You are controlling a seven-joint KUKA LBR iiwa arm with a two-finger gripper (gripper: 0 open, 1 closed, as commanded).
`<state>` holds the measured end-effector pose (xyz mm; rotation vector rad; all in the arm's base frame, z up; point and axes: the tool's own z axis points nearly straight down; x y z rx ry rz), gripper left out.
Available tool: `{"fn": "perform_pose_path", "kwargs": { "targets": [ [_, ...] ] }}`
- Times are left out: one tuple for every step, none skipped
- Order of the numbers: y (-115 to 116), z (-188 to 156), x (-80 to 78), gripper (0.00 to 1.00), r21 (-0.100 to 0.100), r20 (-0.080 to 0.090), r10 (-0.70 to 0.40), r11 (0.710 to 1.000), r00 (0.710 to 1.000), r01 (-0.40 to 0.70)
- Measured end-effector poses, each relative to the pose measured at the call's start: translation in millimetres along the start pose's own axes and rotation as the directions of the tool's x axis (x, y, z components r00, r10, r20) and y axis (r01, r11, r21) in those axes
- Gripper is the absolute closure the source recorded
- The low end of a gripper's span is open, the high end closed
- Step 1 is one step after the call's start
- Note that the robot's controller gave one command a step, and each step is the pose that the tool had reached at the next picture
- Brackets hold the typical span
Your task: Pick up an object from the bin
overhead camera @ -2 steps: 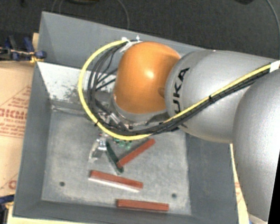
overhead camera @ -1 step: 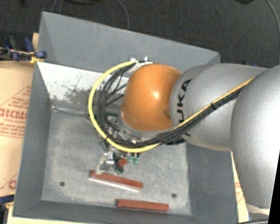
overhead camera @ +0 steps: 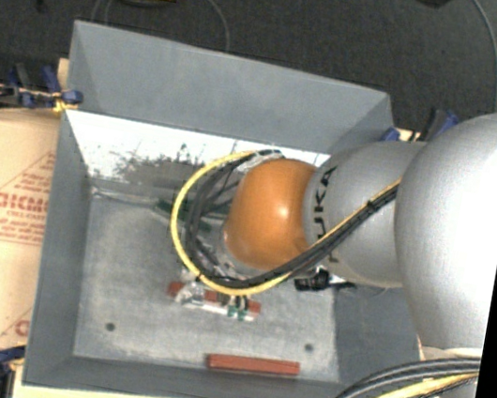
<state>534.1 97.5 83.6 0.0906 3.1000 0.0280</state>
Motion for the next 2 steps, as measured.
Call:
{"fn": "perform_pose_path", "kwargs": {
  "targets": [
    [0.0, 0.0, 0.0, 1.0, 0.0, 0.0, 0.001, 1.0, 1.0, -0.001],
    [1.4, -149.7, -19.5, 1.0, 0.018, -0.033, -0.027, 0.999, 0.999, 0.028]
  ]
}}
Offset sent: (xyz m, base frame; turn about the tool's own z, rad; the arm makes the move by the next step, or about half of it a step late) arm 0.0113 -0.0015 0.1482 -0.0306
